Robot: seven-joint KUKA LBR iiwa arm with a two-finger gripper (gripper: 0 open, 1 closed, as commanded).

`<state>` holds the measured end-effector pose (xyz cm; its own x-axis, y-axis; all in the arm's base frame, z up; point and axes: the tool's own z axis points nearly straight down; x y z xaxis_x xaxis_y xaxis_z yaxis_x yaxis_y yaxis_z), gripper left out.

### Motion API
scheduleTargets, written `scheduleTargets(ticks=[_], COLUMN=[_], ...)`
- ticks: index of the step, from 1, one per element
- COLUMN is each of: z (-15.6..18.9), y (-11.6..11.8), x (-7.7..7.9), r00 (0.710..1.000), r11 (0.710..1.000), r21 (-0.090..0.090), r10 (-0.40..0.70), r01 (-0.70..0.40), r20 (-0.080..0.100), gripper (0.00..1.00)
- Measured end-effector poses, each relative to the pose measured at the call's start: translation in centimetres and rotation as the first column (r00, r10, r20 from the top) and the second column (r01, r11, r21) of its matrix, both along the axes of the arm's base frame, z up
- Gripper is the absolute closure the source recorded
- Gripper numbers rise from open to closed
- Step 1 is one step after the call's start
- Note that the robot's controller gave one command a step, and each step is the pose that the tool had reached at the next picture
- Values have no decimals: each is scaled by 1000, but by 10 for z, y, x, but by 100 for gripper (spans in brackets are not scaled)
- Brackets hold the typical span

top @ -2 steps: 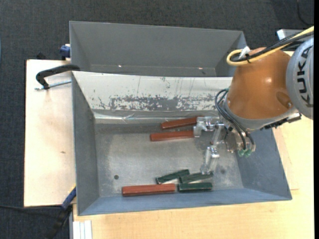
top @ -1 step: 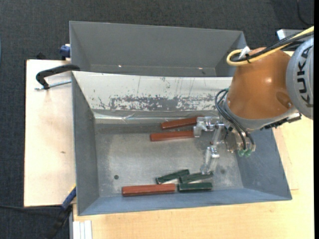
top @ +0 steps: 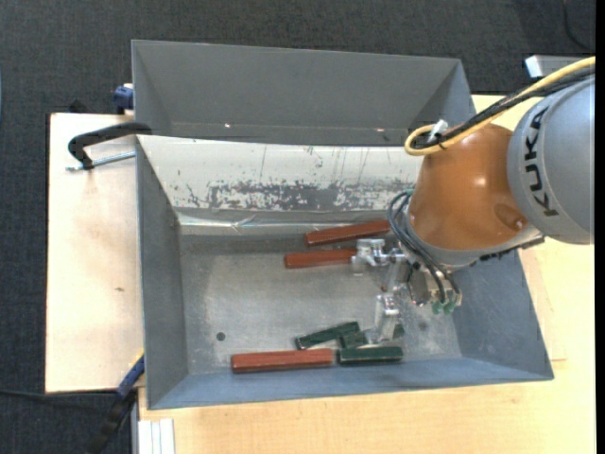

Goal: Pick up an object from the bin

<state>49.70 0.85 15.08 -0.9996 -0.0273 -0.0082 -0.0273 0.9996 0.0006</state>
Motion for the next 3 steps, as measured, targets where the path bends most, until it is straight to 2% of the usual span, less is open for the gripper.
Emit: scheduleTargets(ticks=[1,2,3], z=[-68,-77,-78], y=[-8,12,11], x=[6,13,13], r00=[999,996,996], r11=[999,996,996], r21=[1,0,0], r10=[-37,89,89], r01=[37,-89,-89], r20=[-3,-2,-3], gripper=[0,100,0])
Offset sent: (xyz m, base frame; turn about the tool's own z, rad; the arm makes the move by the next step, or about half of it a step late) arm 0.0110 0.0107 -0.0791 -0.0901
